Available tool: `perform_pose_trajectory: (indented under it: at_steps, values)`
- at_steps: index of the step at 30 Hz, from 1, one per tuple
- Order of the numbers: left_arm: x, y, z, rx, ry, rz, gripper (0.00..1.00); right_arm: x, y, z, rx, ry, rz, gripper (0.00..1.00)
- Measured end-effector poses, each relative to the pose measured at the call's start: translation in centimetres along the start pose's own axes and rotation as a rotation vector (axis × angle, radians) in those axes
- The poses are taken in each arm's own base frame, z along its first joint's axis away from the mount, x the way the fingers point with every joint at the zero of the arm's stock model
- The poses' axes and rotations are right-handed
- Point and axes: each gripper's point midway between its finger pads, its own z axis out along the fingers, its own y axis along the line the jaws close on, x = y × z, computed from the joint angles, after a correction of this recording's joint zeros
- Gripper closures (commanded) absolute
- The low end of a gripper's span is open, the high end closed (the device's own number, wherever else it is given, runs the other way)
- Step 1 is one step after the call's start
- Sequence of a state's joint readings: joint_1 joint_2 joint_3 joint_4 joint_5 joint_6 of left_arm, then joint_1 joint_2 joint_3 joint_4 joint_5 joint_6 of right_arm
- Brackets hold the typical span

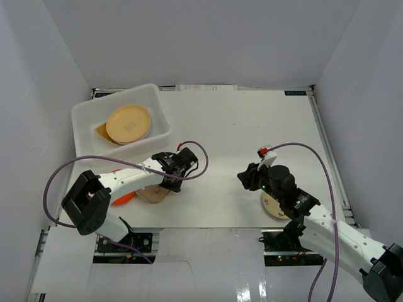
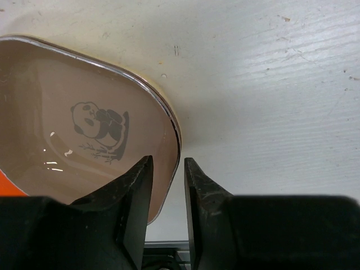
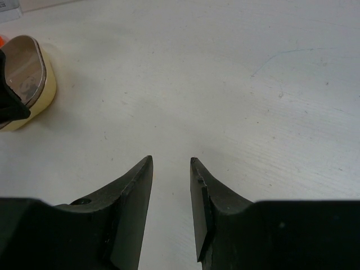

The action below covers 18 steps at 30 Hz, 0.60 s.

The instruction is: Place the plates into the plastic bin on the countertop

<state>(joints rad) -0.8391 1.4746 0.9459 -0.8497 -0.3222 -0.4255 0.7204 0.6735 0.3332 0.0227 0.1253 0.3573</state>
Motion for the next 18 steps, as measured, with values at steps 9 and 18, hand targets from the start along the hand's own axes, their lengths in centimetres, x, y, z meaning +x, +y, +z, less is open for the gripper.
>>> perform_pose_trajectory:
  at_steps: [9,18]
  values:
    - [1.1,-0.8,2.0,0.007,0.055,0.020,0.65,-0.3,0.1,-0.1,-0.002,-0.006,-0.003,0.61]
    - [0.3,-0.6,1.2,0.024,0.013,0.014,1.00,-0.8,0.2,-0.2,-0.003,-0.019,-0.013,0.61]
